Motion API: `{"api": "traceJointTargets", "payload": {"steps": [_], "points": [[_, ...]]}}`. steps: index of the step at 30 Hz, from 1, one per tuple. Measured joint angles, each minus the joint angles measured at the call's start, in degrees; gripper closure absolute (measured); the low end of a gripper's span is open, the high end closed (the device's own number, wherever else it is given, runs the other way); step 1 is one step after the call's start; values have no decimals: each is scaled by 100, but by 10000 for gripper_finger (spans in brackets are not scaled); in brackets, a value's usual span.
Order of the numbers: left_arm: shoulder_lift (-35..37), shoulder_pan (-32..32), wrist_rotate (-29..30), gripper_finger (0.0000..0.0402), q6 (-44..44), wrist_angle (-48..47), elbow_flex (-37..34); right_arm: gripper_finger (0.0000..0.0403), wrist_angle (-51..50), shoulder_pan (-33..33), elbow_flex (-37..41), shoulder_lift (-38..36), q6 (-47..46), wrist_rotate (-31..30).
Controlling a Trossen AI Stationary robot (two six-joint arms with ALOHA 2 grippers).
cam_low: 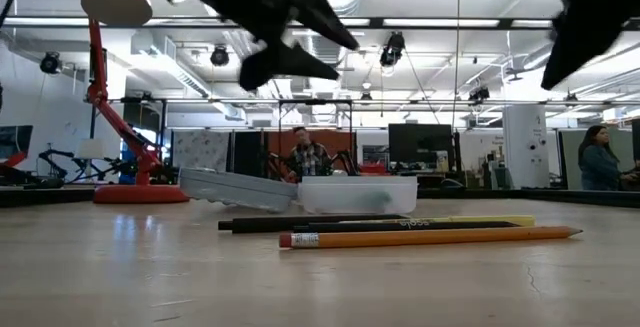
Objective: Pick & place school supplies into a supply box
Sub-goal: Put the yellow pen into the supply box
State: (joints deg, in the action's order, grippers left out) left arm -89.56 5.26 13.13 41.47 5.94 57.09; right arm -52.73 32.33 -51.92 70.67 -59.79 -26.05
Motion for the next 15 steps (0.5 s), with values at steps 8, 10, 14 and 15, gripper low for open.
{"api": "traceJointTargets", "payload": {"steps": [8,10,14,15], "points": [[330,1310,423,221,-325,-849,-88,237,2462,-500,305,914,1885,612],[215,1483,594,222,-326,-892,-88,236,2432,-644,166,1219,1888,728],[-181,1634,662,222,-324,-1094,-69,237,2225,-753,-163,1596,1903,993],[-292,1664,672,222,-319,-1160,-70,237,2174,-750,-260,1665,1898,1010]]}}
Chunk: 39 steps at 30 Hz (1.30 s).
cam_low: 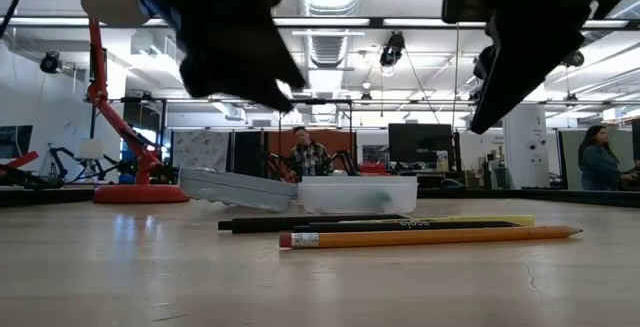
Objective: Pick & place school supplies into a supply box
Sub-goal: Put the yellow pen into the supply box
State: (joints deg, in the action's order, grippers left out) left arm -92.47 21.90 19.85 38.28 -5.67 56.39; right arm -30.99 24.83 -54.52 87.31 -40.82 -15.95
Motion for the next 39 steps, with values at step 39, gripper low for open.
{"api": "traceJointTargets", "payload": {"steps": [39], "points": [[75,511,34,222,563,48,-101,276,911,207,-460,2077,1123,570]]}}
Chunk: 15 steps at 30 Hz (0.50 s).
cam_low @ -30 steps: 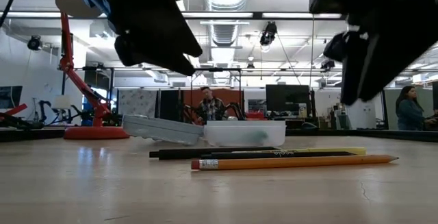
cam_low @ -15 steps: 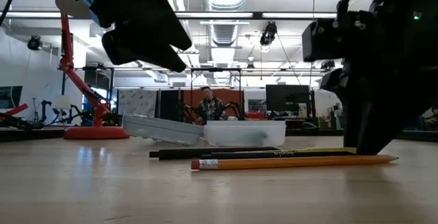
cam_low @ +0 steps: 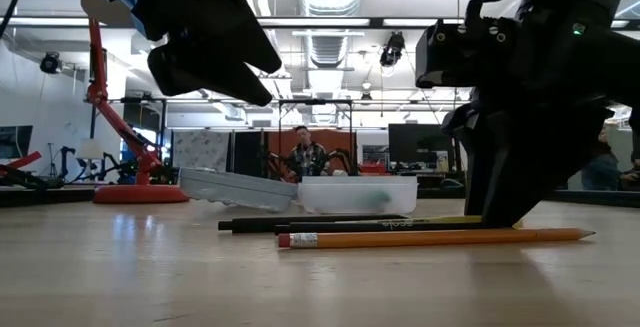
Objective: Pick & place school supplies into a supply box
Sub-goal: Put the yellow pen into the supply box
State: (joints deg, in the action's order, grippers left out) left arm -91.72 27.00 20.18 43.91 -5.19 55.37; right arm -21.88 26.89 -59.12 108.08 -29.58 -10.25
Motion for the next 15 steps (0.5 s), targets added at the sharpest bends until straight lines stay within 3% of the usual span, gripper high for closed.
{"api": "traceJointTargets", "payload": {"steps": [4,9,12,15], "points": [[0,0,0,222,23,4,-2,300,-25,-9,-8,93,-6,28],[0,0,0,222,23,2,-2,373,-129,-99,-8,5,-155,229],[0,0,0,222,23,2,-2,374,-154,-241,10,-181,-643,611],[0,0,0,222,23,0,-2,374,-277,-278,96,-625,-1257,535]]}}
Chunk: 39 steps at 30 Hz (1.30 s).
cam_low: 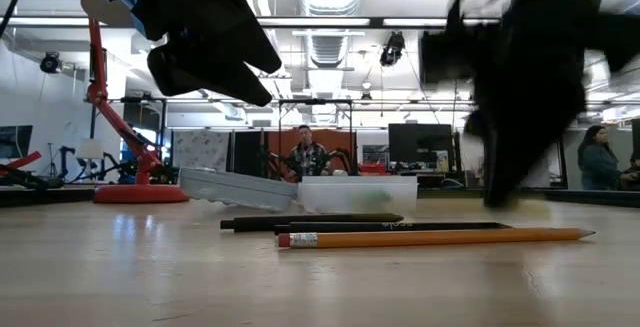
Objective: Pick & place school supplies into a supply box
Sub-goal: Put the yellow pen into the supply box, then put the top black pen into the supply box
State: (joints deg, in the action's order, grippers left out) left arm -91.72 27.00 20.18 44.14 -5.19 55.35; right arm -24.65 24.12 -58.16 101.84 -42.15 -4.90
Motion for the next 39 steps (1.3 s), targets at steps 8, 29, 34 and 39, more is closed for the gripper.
{"api": "traceJointTargets", "payload": {"steps": [8,29,34,39], "points": [[0,84,389,222,56,-5,0,374,367,-573,369,-1647,-3830,-2139],[-80,296,540,222,225,-44,-31,162,1316,-1818,406,-1278,-1885,-572],[-498,162,291,222,-656,-81,158,156,-655,-985,160,-1957,-648,-1103],[-881,-112,197,222,-1193,-87,492,161,-1845,-405,115,-2214,-1336,-1613]]}}
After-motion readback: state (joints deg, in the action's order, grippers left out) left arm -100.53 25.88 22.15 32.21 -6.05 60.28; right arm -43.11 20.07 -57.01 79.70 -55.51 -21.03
